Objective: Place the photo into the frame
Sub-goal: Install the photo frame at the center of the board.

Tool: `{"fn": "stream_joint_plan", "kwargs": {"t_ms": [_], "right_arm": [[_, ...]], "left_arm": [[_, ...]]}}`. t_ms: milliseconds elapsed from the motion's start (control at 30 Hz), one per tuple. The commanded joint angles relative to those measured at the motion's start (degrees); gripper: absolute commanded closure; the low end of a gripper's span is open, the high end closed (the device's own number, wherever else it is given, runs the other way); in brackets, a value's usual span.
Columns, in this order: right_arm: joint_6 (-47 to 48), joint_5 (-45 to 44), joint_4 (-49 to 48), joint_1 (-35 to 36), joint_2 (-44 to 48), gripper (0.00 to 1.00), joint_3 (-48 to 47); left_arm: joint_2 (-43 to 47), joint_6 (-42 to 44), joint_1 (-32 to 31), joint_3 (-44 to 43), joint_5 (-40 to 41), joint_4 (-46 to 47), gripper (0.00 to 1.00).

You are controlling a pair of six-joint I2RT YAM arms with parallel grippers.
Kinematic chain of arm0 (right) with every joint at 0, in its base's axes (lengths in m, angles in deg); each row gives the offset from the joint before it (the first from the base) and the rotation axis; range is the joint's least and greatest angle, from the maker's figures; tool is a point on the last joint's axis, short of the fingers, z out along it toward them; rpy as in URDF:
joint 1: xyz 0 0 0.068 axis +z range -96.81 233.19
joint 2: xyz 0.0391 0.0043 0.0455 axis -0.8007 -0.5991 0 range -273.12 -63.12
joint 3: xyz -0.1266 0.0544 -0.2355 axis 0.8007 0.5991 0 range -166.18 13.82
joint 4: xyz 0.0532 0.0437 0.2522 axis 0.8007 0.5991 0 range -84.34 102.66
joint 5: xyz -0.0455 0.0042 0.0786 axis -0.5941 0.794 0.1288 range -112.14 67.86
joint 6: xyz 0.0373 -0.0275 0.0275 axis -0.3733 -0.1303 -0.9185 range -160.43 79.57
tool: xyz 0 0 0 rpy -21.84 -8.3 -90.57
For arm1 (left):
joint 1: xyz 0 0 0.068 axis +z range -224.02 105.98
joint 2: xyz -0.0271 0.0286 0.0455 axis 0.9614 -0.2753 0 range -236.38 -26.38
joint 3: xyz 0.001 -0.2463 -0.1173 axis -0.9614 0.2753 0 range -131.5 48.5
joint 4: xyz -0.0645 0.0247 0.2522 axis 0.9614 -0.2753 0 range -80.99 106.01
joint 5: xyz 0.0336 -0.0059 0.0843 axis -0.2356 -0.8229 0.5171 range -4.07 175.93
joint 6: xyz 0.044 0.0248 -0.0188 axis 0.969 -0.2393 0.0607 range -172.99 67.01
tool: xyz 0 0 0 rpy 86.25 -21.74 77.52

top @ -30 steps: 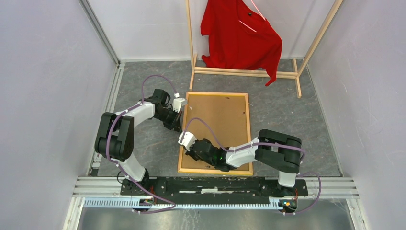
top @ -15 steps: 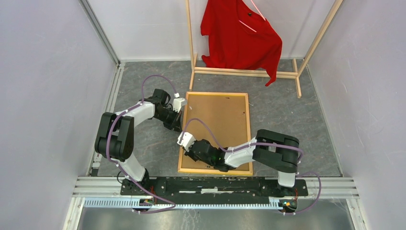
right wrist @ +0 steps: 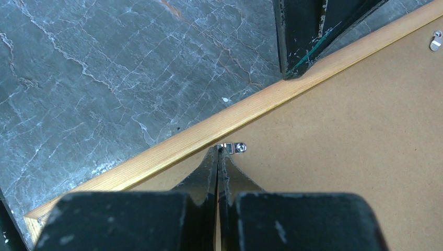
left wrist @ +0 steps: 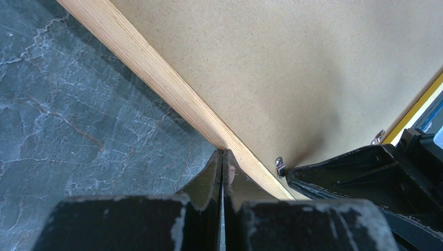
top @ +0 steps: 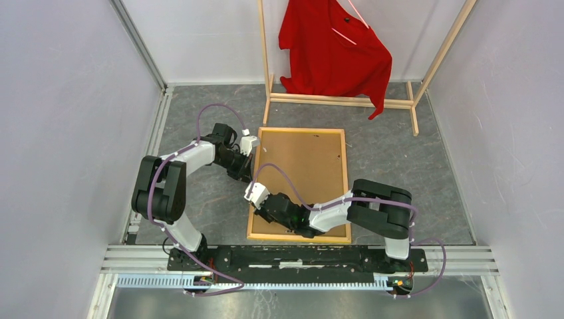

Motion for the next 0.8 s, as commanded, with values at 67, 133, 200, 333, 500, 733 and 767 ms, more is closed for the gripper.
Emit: {"fn": "stream_joint_plan", "kwargs": {"t_ms": [67, 133, 200, 333, 500, 733, 767], "right_arm": [[-0.6, 0.0, -0.2, -0.7, -1.7, 1.00, -1.1], [-0.8, 0.1, -0.4, -0.8, -1.7, 1.00, -1.0], [-0.8, 0.1, -0.5, -0.9, -1.8, 1.00, -1.0], [-0.7, 0.1, -0.6, -1.5, -2.0, 1.00, -1.1], [-0.9, 0.7, -1.0, -1.9, -2.1, 1.00, -1.2], [-0.4, 2.0, -1.0, -2.0, -2.4, 1.00, -2.4], [-0.3, 2.2, -1.1, -2.0, -2.3, 1.00, -2.5]], "left_arm": [[-0.4, 3.5, -1.0, 0.4, 3.2, -1.2, 0.96], [-0.6, 3.6, -1.1, 0.4, 3.4, -1.2, 0.95], [-0.7, 3.9, -1.2, 0.4, 3.9, -1.2, 0.96], [-1.0, 4.1, -1.6, 0.7, 4.9, -1.0, 0.96], [-1.0, 4.2, -1.9, 1.3, 5.7, -0.6, 0.96], [-0.8, 4.4, -2.2, 1.5, 6.2, -0.6, 0.96], [-0.8, 4.3, -2.3, 1.6, 6.3, -0.6, 0.96]]}}
